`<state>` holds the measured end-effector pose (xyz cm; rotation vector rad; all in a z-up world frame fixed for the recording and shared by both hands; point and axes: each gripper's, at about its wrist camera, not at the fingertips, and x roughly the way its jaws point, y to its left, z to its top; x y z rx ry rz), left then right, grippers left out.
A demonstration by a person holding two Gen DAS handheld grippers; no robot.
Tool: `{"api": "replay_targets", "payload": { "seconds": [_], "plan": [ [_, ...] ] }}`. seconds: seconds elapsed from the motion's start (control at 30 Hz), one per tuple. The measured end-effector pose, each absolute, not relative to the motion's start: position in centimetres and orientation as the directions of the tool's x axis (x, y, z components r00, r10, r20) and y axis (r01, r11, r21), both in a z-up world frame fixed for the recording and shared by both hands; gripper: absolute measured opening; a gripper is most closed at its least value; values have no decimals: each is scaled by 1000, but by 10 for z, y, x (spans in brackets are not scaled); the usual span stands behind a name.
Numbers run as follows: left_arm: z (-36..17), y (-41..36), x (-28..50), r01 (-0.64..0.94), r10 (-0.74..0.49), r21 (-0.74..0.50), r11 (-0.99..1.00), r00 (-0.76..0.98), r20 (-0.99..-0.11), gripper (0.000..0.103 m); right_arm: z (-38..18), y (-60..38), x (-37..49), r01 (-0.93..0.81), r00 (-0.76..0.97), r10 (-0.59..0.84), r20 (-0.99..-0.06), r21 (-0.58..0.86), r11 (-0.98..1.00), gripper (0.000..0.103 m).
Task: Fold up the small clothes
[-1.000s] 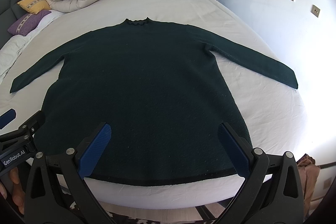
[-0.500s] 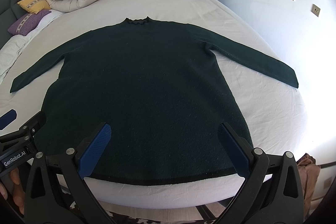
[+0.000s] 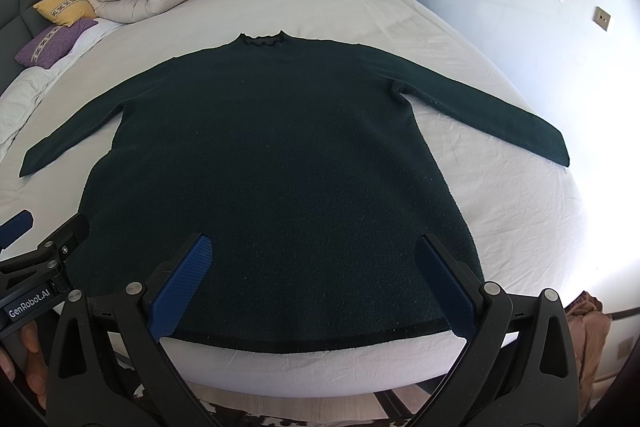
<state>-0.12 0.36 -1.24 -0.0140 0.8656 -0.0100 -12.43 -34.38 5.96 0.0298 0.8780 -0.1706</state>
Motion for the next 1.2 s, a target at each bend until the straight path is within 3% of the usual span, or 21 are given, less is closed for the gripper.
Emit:
{"api": "replay_targets", "payload": {
  "seconds": [0.53,0.7,0.8,0.9,1.07,1.2],
  "plan": [
    [-19,6,-6,2,-18,-21,1000,643,-765,103,56,-344,-125,160,621,-132,-773,-39,986,103],
    [-22,5,-3,21,-35,-29,999,649,-760,103,60,-361,-128,168,649,-92,-755,23,986,103],
    [-26,3,6,33,-52,-40,999,626,-778,103,68,-401,-131,227,695,-84,-714,108,968,103],
    [-30,7,20,25,-93,-97,995,597,-797,103,69,-473,-133,315,747,-56,-662,280,907,103],
    [-32,4,52,78,-240,-238,968,560,-793,103,35,-622,-138,481,806,-42,-591,610,630,103],
    [-40,-8,76,95,-287,-281,955,535,-795,103,-1,-698,-138,559,798,-75,-597,688,463,103]
  ]
}}
